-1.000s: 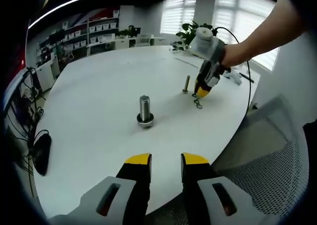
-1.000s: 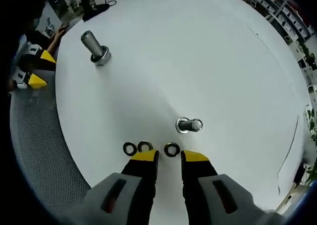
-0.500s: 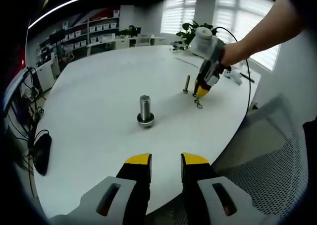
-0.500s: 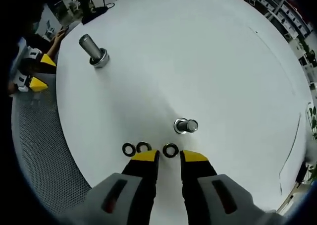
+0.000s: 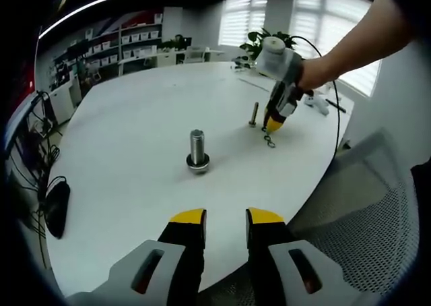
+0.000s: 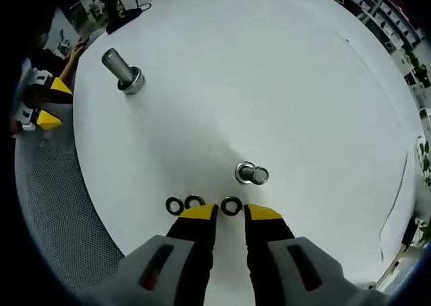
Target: Place the washer onto the threaded stud by aligning its center hole with the stud, sliding it down to the base, and recovering from edge contact or off-axis alignment until the washer reaches the visible bottom stop.
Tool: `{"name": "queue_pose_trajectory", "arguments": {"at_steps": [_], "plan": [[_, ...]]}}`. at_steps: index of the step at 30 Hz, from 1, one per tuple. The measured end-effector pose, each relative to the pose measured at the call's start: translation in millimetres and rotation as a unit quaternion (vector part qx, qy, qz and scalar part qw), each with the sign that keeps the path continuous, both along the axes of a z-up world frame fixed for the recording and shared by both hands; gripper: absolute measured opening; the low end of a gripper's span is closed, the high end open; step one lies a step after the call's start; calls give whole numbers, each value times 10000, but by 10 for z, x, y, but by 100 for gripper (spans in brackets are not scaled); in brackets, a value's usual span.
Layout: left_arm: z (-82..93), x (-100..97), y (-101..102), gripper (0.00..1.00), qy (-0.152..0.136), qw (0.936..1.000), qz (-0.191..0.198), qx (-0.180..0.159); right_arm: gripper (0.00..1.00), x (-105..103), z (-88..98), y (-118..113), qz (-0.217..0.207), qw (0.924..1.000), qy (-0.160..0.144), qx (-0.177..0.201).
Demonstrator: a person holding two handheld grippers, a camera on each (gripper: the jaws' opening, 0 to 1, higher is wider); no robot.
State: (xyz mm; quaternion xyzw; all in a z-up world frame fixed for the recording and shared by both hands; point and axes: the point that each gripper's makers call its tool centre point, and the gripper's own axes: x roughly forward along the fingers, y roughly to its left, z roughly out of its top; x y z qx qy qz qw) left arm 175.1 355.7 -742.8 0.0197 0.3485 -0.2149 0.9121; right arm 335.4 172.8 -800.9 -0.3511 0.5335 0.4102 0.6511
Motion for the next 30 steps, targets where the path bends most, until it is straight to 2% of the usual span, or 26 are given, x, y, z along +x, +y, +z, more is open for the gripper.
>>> {"name": "queue_pose_trajectory", "arguments": {"at_steps": [30], "plan": [[-17,-16,-7,22,55,10000,-61,54,14,47,-25,-10,-100,9997,67,-231]]}}
